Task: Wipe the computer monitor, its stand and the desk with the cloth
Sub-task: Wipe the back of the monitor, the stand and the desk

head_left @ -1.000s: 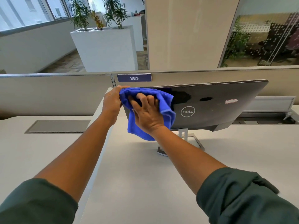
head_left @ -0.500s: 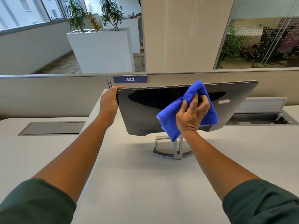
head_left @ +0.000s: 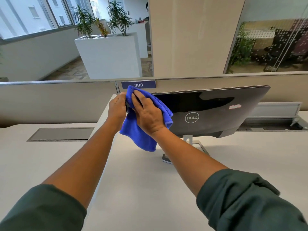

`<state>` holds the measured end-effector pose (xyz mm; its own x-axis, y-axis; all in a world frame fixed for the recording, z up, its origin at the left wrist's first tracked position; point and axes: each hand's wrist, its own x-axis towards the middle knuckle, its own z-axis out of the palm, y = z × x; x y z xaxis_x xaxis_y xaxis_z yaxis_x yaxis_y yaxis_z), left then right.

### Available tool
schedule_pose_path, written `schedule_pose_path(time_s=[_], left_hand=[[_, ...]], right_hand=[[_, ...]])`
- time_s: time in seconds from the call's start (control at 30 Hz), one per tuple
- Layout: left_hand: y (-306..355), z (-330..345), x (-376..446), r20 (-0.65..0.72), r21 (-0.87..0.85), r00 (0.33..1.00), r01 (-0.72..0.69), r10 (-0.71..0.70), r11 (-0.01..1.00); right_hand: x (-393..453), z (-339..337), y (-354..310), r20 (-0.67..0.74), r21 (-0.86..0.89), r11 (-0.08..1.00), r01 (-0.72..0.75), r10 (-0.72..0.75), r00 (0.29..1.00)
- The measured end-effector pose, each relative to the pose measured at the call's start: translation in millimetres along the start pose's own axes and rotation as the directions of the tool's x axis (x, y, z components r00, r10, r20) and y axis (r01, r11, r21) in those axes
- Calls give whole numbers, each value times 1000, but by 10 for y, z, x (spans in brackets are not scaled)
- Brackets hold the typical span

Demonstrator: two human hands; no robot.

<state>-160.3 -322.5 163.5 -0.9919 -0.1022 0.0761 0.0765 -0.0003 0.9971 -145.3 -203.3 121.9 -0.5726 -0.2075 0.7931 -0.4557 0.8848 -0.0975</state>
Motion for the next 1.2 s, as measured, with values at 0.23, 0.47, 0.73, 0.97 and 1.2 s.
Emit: schedule_pose_path(time_s=[0.23, 0.47, 0.73, 0.97, 1.2], left_hand=[[24, -1, 23, -1, 38, 1000, -2, 2, 999], [146, 110, -64, -156, 488, 973, -72, 168, 870], [253, 740, -343, 64, 751, 870, -365, 488, 551], [259, 1416, -465, 258, 720, 857, -478, 445, 503], [76, 1619, -473, 356, 796, 821, -517, 447, 316]], right_hand=[[-269, -298, 578, -153, -92, 987, -134, 119, 981], [-598, -772, 1453, -265, -22, 912, -410, 391, 882], [-531, -756, 1296, -266, 103, 863, -494, 503, 822], [-594, -711, 1211, -198, 41, 959, -279, 281, 939], [-982, -999, 2024, -339, 27, 896, -443, 425, 839]])
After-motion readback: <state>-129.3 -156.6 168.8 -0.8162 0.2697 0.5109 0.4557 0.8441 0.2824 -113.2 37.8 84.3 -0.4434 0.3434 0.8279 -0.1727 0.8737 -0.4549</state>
